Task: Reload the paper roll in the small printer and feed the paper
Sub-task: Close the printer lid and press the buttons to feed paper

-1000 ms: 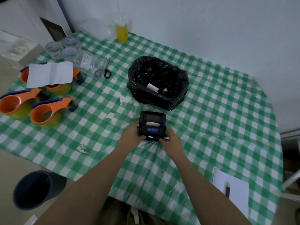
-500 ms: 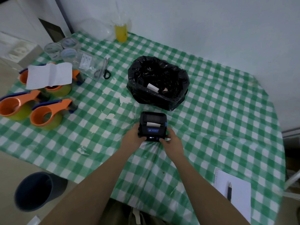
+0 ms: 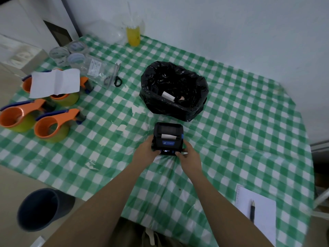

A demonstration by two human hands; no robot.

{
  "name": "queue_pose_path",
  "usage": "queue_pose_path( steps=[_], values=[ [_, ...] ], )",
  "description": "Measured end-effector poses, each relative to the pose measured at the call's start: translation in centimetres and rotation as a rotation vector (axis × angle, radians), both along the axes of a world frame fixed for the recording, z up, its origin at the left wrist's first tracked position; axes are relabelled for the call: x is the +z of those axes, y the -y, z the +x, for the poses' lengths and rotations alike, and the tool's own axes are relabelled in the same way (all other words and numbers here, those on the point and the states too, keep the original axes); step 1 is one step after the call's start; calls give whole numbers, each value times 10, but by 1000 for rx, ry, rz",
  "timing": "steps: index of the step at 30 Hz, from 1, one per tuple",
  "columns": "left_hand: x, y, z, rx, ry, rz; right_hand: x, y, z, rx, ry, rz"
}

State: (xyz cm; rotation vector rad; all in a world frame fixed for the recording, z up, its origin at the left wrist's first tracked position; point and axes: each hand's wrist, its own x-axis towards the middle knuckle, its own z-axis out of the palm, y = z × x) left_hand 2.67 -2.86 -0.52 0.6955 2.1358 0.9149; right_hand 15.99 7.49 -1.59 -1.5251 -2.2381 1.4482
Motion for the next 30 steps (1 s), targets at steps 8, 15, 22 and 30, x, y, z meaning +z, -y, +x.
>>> queue_pose_path(
  steps=[8,15,22,30],
  values=[
    [1,0,-1,-5,16,-6,0,0,1,6,3,-2],
    [0,0,-2,-10,22,4,0,-1,0,-8,3,-2],
    [0,1,-2,-16,28,-6,1,-1,0,-6,7,-8],
    [3,1,-3,-11,24,-17,4,-1,1,17,22,19]
  ],
)
